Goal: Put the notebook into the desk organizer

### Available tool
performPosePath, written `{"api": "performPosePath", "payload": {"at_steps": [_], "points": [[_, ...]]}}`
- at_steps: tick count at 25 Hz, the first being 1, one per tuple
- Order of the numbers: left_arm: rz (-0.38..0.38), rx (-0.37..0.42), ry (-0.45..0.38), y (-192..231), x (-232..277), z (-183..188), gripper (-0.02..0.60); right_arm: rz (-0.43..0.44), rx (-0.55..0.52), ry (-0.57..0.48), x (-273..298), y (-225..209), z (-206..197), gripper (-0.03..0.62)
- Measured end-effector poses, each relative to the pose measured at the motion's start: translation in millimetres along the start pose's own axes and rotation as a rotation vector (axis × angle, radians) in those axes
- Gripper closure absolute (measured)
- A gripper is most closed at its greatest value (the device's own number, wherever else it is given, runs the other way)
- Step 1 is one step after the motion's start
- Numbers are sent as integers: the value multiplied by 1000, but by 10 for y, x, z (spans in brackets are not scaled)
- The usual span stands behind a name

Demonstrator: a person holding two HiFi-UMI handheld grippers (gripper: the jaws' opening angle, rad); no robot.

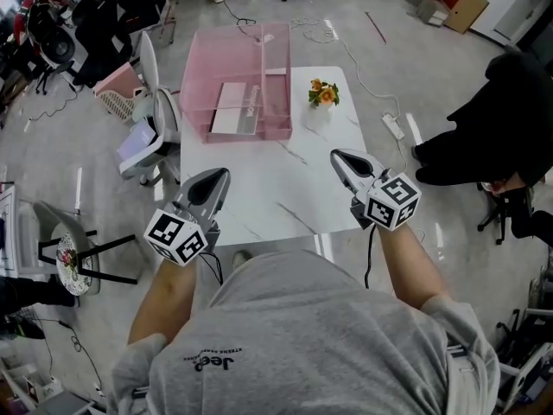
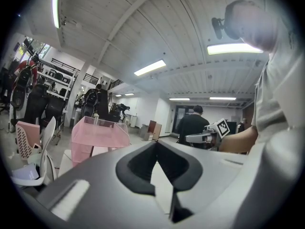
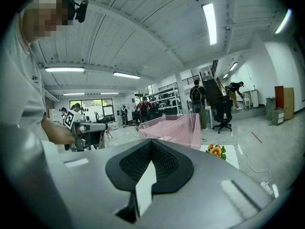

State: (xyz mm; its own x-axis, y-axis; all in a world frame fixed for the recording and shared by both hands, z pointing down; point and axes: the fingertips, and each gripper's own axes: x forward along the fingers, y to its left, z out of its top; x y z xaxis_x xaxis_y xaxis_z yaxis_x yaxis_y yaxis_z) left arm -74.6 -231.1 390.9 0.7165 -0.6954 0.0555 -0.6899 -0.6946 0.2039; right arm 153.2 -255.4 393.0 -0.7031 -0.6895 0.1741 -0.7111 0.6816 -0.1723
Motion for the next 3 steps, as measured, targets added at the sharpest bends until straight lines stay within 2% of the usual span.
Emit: {"api": "performPosePath", "payload": {"at_steps": [3], "points": [[-1,-2,1,4,-7,-3,522,1,-1,1,5,7,-2,592]]}}
